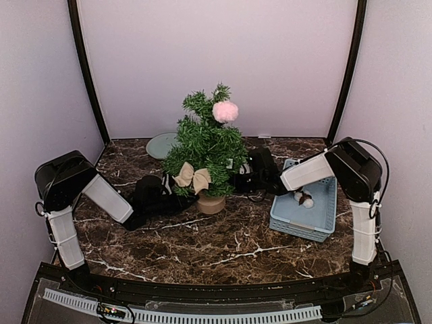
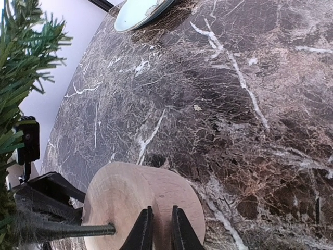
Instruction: Decorate the small christmas tree
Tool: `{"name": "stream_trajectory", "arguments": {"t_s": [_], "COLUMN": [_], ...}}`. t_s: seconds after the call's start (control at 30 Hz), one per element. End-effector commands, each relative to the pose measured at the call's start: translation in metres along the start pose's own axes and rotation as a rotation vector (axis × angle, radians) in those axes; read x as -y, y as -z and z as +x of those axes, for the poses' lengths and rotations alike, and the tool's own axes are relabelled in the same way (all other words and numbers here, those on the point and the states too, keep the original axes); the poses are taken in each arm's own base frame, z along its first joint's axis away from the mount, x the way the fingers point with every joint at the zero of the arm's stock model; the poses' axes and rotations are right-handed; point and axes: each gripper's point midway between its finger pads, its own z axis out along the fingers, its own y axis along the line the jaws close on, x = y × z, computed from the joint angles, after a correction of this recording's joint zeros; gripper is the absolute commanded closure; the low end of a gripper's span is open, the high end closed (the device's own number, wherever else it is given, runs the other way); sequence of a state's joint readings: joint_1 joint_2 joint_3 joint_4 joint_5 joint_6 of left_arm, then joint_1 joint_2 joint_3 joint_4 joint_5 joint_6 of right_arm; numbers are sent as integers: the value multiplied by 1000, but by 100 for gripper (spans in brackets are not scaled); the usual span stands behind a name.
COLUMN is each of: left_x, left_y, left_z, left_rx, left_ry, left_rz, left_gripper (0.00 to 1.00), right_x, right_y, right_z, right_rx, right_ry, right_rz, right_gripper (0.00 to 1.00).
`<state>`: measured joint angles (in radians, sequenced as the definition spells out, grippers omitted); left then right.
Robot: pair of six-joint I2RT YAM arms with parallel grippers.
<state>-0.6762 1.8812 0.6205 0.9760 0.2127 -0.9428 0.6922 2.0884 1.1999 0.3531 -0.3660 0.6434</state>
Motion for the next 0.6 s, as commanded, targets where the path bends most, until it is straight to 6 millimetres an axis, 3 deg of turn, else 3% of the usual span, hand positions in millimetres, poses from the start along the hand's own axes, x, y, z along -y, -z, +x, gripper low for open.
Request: {"name": "stream_trajectory", "arguments": {"t_s": [0.0,0.57], "left_x": [10,10], "left_y": [-4,-22], "left_z": [-16,-28], "left_rx": [30,-1], "left_ry": [-23,-63], "left_rz": [37,51], "left_gripper": [72,73], "right_x": [-13,-37], "right_y": [7,21], "right_z": [17,45], "right_rx": [-31,-28], "right_ry": [-9,-53], "right_rz": [-32,-64], "right_gripper": [88,88]}}
